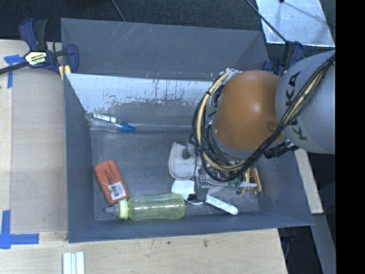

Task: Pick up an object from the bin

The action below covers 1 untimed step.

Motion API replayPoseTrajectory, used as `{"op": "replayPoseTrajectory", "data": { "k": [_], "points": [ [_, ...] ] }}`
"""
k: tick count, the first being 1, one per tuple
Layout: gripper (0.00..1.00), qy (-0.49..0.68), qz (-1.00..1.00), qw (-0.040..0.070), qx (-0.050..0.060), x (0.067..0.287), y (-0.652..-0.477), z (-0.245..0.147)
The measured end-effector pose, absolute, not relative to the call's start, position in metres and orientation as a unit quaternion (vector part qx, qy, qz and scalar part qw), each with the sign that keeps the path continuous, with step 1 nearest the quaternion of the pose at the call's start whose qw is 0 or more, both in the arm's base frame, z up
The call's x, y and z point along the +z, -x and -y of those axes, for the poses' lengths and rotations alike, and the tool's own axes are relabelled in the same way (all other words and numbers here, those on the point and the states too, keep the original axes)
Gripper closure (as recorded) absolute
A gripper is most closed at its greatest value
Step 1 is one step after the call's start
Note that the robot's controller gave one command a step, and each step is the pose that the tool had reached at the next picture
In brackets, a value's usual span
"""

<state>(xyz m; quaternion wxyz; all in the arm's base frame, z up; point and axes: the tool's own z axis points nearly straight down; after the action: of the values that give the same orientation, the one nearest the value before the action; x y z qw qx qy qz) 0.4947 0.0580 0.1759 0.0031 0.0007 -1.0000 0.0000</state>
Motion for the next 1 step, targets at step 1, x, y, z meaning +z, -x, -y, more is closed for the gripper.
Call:
{"op": "replayPoseTrajectory", "data": {
  "k": [1],
  "points": [
    [0.0,0.0,1.0,-0.001,0.0,0.1803,-0.4966,-0.0577]
  ]
}}
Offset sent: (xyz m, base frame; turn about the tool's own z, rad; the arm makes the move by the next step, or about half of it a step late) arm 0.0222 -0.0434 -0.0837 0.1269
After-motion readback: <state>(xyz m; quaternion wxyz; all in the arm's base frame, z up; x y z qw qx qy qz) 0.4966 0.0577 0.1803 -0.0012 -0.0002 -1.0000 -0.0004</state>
